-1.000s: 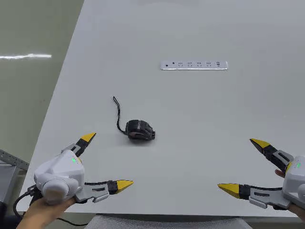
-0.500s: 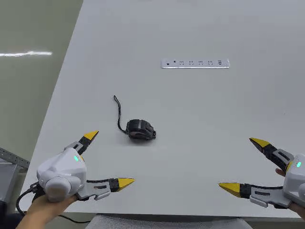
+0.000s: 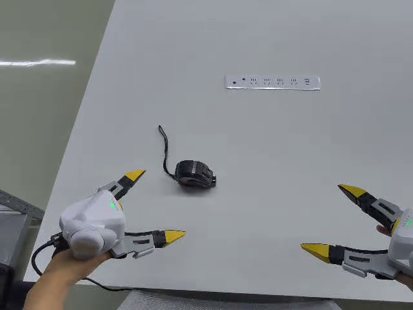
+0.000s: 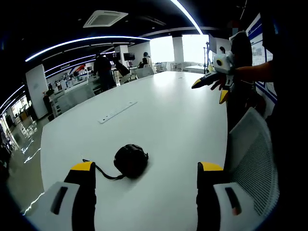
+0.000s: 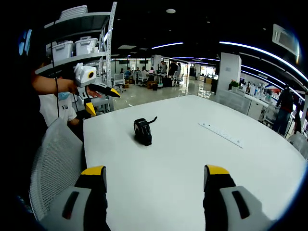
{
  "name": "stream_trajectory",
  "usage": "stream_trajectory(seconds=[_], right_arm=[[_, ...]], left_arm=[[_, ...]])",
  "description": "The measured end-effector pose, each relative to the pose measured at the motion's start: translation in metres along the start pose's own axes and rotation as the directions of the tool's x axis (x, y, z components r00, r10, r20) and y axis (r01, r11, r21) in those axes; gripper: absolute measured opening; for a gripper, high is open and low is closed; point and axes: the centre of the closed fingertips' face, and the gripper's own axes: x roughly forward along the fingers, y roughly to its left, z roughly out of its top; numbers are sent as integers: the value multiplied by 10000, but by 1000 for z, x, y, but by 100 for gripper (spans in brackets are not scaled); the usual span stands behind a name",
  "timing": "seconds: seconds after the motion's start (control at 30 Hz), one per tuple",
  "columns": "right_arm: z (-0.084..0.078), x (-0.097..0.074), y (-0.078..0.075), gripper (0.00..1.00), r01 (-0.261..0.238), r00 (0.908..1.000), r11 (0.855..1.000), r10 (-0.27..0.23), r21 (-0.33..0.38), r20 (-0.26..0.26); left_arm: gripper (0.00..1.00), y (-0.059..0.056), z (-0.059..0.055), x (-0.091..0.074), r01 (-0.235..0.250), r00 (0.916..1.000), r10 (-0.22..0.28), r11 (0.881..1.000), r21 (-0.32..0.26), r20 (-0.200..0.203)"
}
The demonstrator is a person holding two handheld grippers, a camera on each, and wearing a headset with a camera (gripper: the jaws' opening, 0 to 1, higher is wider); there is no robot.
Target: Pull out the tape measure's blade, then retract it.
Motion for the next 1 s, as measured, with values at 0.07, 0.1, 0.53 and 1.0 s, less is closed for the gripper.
stream_trajectory(seconds=[0.07,0.1,0.53,1.0], right_arm=[[1,4,-2,82,-74,10000,9999,74,-98,27],[1,5,-2,81,-123,9999,9998,123,-146,36],[0,38,-6,64,-968,9953,9933,964,-631,-98],[-5,71,-8,55,-1700,9854,9814,1693,-896,-158]], left_arm=[[83,3,-3,4,55,10000,-55,10000,78,-63],[81,4,-3,6,103,9999,-102,9999,106,-62],[64,20,-9,38,763,9966,-729,9927,934,-393],[55,30,-18,73,1621,9838,-1439,9689,1869,-1073]])
